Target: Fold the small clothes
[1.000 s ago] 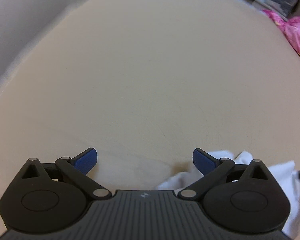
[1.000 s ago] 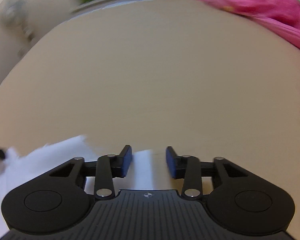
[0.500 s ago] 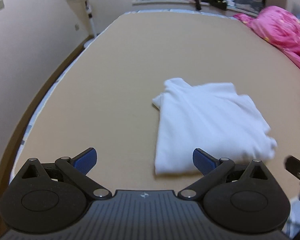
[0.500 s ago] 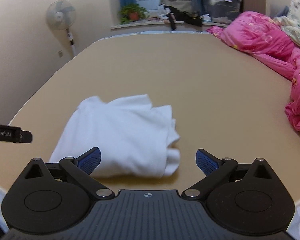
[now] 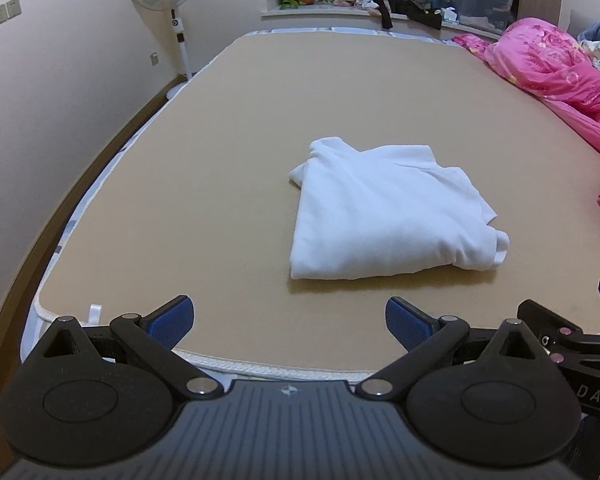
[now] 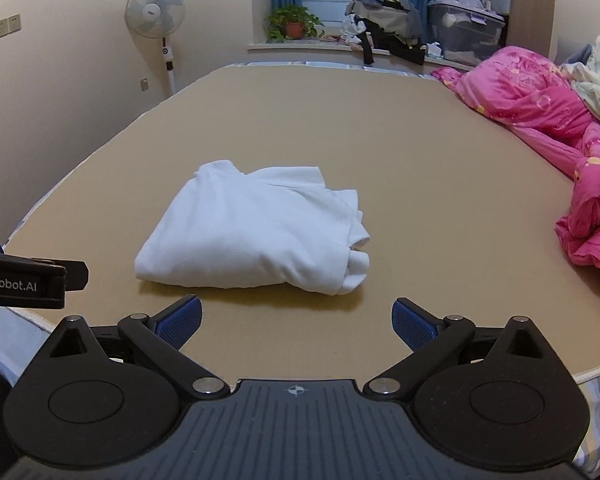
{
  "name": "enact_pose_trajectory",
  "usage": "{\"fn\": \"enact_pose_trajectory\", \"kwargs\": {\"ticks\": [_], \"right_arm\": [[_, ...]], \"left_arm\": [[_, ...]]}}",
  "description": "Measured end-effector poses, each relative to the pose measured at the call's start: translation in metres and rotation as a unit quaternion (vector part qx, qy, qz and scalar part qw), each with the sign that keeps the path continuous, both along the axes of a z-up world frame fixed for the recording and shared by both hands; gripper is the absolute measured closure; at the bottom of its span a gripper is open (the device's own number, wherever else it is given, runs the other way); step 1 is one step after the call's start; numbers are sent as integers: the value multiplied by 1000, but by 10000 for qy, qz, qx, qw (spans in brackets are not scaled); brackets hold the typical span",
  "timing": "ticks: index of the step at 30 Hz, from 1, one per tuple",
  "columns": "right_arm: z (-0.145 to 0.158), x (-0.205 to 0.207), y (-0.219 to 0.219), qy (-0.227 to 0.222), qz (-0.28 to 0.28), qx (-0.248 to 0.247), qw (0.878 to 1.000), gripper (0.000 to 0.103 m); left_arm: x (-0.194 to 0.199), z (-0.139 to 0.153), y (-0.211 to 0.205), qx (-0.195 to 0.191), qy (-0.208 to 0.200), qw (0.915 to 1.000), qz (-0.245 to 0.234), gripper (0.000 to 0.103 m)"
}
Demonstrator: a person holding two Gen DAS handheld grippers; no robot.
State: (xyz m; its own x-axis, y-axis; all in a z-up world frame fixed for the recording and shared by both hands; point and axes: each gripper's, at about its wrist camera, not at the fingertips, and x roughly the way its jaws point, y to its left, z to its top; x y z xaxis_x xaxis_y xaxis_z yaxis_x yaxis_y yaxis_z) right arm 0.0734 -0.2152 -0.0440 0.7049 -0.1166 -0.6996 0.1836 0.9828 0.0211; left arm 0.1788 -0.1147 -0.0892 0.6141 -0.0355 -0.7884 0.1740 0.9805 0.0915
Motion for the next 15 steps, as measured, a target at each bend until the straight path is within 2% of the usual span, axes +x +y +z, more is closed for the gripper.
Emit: {"fn": "enact_pose_trajectory", "kwargs": {"ticks": [15], "right_arm": [[2,1,4,-5,10,-22,10000,2]], "left_arm": [[-3,8,2,145,-112,9998,11,1]]}}
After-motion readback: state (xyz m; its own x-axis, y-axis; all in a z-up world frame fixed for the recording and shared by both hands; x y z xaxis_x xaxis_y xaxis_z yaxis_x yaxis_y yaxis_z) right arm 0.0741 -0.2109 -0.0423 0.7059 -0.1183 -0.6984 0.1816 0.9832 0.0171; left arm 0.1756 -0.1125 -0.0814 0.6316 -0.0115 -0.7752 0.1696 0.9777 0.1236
